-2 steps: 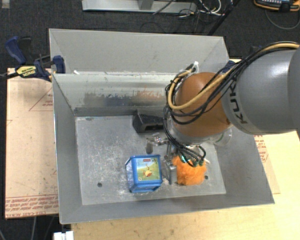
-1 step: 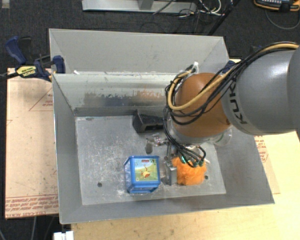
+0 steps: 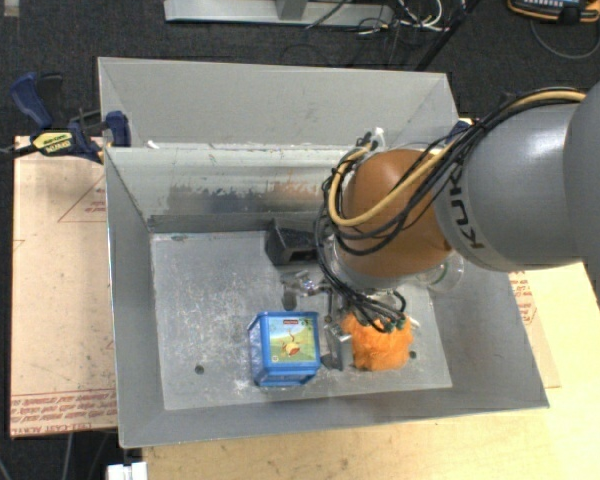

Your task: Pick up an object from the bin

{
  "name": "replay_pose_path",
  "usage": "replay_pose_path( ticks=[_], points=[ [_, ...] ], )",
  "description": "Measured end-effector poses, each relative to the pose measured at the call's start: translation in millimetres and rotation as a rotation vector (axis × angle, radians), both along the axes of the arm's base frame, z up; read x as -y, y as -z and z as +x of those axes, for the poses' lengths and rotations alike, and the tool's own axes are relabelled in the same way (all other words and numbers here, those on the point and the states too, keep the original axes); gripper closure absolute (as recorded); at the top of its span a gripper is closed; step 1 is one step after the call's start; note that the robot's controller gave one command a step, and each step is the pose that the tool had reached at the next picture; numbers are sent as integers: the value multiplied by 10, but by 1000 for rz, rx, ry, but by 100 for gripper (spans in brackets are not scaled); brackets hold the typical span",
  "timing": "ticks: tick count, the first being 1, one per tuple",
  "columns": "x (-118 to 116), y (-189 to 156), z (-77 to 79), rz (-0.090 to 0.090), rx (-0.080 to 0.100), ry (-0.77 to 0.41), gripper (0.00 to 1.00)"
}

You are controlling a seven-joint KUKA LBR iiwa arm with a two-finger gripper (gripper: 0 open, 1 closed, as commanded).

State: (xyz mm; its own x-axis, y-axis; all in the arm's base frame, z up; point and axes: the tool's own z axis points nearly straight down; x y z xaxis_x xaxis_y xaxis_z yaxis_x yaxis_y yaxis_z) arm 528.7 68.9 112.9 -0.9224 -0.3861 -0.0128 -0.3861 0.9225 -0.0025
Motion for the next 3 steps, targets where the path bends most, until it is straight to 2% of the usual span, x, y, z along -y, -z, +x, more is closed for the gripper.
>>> replay_pose_path(
  ticks=[1,2,3],
  points=[
    [-389,278,15,-3,16,-102,100],
    [-392,278,17,-2,17,-101,100],
    [-388,-117,-93,0,0,-98,100]
  ],
)
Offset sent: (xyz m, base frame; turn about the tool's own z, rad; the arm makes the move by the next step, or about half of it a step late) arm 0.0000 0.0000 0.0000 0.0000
